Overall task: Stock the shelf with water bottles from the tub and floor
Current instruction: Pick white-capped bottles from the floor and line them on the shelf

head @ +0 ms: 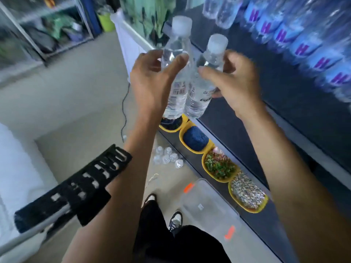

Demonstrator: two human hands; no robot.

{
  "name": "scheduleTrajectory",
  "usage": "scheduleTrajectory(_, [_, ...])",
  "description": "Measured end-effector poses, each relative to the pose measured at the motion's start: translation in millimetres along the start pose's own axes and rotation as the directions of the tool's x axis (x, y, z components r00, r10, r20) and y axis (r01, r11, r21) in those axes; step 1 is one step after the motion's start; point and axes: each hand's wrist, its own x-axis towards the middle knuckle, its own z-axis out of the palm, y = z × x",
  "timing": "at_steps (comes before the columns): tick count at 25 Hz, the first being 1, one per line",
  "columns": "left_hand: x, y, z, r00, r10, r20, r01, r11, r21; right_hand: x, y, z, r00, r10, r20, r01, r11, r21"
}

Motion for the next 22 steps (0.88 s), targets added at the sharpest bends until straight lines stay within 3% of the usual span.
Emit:
scheduleTrajectory(4, [29.7, 58.8, 49.1, 0.986, 0.11, 0.123, -0.098, 0.99, -0.097, 33.8, -41.0, -73.2, 0.999, -0.031, -0.029, 0.032, 0.999, 0.03])
scheduleTrajectory(7, [58.6, 65.1, 89.2, 0.968, 0.135, 0.211, -0.11, 0.986, -0.125, 65.6, -38.4, -103.1, 0.998, 0.001, -0.06, -0.003, 1.0, -0.027])
scheduleTrajectory(10, [91.1, 47.6, 128.8, 0.943, 0.062, 0.326, -0.028, 0.994, -0.107, 95.7, -15.4, -119.0, 0.989, 0.084, -0.124, -0.097, 0.99, -0.105])
scheduleTrajectory(15, [132.7, 20.2, 180.9, 0.883, -0.054, 0.467, 0.081, 0.996, -0.037, 140.6, 14.3, -127.1, 0.948, 0.153, -0.279, -0.171, 0.985, -0.04])
scheduleTrajectory(18, [153.9, 16.0, 207.7, 0.828, 0.012, 0.561, 0.007, 0.999, -0.032, 160.2, 21.1, -123.2, 0.934, 0.115, -0.34, -0.151, 0.985, -0.083])
scheduleTrajectory(22, [177.2, 6.1, 231.3, 0.705, 0.06, 0.707, 0.081, 0.983, -0.165, 175.1, 29.7, -120.7, 0.929, 0.094, -0.358, -0.157, 0.976, -0.152])
